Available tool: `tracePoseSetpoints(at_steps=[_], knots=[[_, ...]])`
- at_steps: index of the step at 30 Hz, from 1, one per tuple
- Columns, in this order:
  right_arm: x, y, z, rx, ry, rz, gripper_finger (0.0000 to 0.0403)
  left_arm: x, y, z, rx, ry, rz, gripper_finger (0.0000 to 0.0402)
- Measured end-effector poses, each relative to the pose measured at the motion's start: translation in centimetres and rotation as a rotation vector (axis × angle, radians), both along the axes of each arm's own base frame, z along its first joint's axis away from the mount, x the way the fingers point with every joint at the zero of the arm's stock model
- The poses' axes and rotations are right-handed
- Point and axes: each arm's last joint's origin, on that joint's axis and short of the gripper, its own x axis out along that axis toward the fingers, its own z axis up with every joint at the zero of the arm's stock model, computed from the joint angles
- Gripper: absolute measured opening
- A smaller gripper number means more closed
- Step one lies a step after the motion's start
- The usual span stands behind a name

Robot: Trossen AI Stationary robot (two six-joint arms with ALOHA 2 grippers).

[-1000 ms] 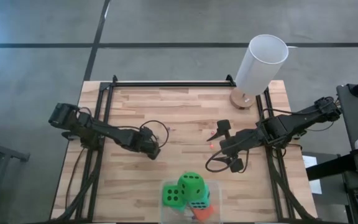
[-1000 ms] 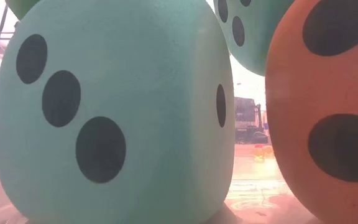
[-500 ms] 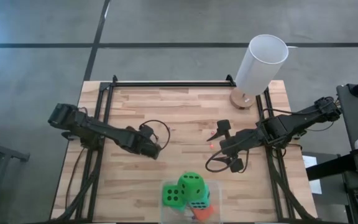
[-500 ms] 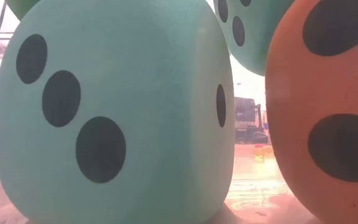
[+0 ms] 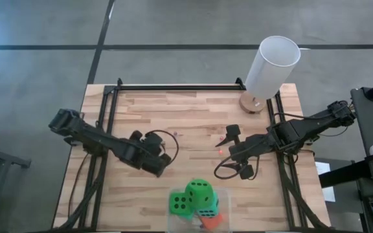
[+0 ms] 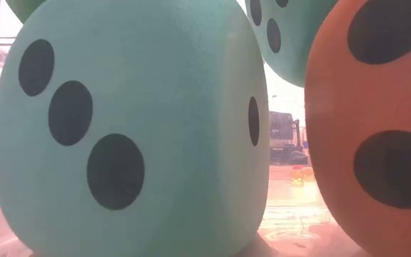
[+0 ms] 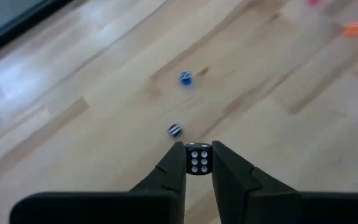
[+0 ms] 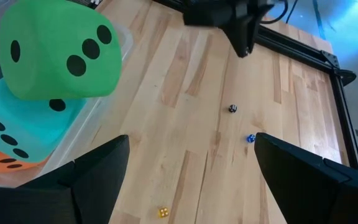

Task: Pick & Place Dice
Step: Put the bottom small black dice into the transparent bin

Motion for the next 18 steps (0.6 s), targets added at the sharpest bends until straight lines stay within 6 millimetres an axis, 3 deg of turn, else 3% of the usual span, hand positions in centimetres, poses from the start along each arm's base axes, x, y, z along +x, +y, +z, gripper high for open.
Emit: tracePoseSetpoints(at_steps=[10, 18], knots=[[0.0, 0.0, 0.0, 0.0, 0.0, 0.0, 0.0343, -0.1, -3.6, 4.1, 0.087, -0.069, -0.243, 0.0053], [0.0, 0.0, 0.0, 0.0, 0.0, 0.0, 0.0343, -0.3, -7.4, 5.6, 0.158, -0.141, -0.543, 0.0053]])
